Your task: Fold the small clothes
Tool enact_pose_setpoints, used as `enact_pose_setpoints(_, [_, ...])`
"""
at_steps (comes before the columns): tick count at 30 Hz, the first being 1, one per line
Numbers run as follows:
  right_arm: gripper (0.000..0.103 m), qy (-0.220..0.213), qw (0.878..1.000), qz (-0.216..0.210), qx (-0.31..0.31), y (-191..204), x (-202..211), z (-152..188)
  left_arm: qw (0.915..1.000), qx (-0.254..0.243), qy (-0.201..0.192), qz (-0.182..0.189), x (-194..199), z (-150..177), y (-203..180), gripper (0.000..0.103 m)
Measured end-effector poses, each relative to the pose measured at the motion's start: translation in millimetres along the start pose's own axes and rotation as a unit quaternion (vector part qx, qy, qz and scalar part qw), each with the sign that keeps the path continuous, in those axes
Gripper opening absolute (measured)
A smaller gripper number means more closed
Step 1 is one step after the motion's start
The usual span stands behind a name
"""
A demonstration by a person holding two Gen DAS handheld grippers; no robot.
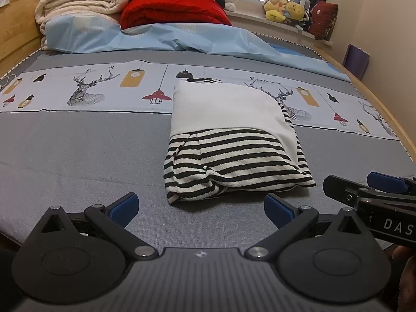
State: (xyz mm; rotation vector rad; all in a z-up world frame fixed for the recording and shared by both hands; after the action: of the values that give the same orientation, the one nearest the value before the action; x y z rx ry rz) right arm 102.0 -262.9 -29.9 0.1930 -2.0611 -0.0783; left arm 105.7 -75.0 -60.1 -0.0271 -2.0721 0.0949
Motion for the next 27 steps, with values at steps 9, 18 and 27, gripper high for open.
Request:
enact_pose_setpoints(9, [0.085,0.003,1.000,-0.001,-0.003,-0.5,-1.6,0.3,1.0000,0.000,0.000,0.000,0.0,-0.1,0.1,0.102])
enact_pose_setpoints(18, [0.085,0.004,1.000,-0.001,-0.005,0.5,-2.5,0.6,1.0000,0.000,0.000,0.000,-0.4,-0.1,0.2,0.102])
enact_pose_setpoints(27, [0.085,0.005,1.000,-0.002,-0.007,0.4,-3.0,1.7,1.0000,0.000,0.000,0.000,-0.6,-0.2,-0.2,0.102])
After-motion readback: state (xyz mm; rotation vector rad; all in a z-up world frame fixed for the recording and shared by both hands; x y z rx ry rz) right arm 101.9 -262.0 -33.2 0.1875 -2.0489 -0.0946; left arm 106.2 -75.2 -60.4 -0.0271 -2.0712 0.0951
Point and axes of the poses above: each gripper's, at about its wrist camera, not at the fingertips, and x roughly against the way its jaws point, y to its left, z to its underside, the point moved 5 cm from there along -x, roughly the way its jaws point, and after that the axes turned 14 degrees about y, right-handed, at the moved point
